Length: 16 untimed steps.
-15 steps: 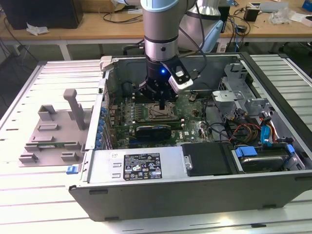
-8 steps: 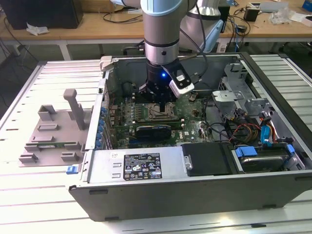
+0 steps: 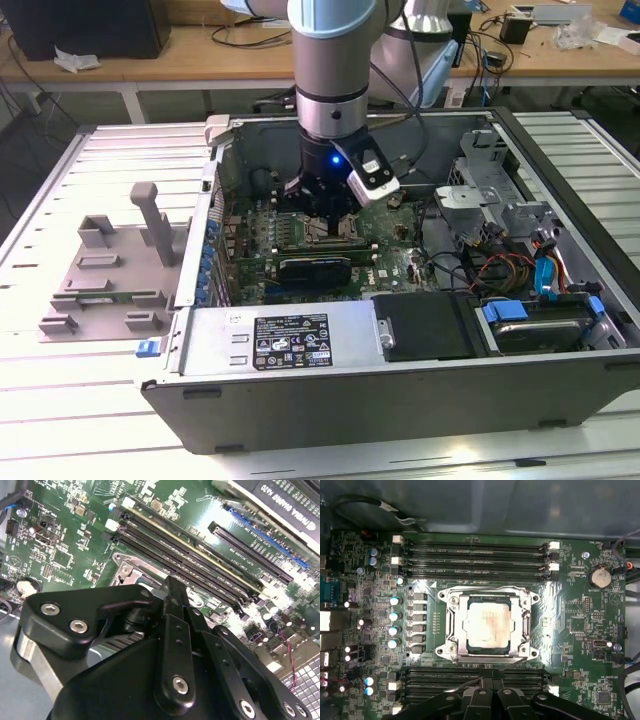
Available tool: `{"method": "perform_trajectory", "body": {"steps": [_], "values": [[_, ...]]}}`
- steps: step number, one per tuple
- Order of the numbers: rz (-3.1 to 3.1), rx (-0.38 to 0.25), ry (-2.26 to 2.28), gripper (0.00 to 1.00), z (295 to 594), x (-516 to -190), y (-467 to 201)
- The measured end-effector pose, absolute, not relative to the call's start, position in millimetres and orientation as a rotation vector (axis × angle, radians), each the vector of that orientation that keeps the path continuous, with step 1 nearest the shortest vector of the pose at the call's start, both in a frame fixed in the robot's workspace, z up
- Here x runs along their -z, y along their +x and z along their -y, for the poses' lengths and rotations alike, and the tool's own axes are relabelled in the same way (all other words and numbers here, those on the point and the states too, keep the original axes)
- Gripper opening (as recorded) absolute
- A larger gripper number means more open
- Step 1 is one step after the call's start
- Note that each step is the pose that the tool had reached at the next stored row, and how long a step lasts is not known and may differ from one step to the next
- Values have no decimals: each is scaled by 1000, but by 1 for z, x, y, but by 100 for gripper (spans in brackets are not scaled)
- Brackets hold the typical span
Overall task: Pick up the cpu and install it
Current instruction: 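Install the second cpu locking lever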
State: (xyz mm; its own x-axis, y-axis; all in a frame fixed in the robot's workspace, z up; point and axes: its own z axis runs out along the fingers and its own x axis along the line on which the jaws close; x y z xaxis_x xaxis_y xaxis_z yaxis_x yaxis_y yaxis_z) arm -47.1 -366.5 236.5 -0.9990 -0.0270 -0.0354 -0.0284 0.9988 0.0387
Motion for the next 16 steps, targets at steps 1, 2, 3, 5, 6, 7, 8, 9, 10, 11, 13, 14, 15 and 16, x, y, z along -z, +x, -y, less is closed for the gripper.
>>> {"method": "perform_trajectory", "body": {"steps": [1,2,3,5,6,7,8,9,10,11,13,14,15,16], "values": [[-3106,-61,-43,11,367,-236,-49],[-3106,-61,-43,11,367,-235,-52],[-3106,-62,-44,11,367,-234,-55],[-3105,-64,-85,11,368,-233,-56],[-3105,-64,-122,11,369,-232,-57],[-3104,-64,-134,11,369,-232,-59],[-3104,-64,-138,11,370,-232,-60],[-3104,-64,-140,11,370,-231,-62],[-3104,-65,-141,11,371,-230,-64],[-3104,-68,-142,11,371,-230,-66],[-3103,-86,-142,11,372,-228,-70],[-3102,-101,-141,11,373,-227,-72],[-3101,-111,-141,11,374,-227,-73],[-3100,-122,-141,11,374,-226,-74]]}}
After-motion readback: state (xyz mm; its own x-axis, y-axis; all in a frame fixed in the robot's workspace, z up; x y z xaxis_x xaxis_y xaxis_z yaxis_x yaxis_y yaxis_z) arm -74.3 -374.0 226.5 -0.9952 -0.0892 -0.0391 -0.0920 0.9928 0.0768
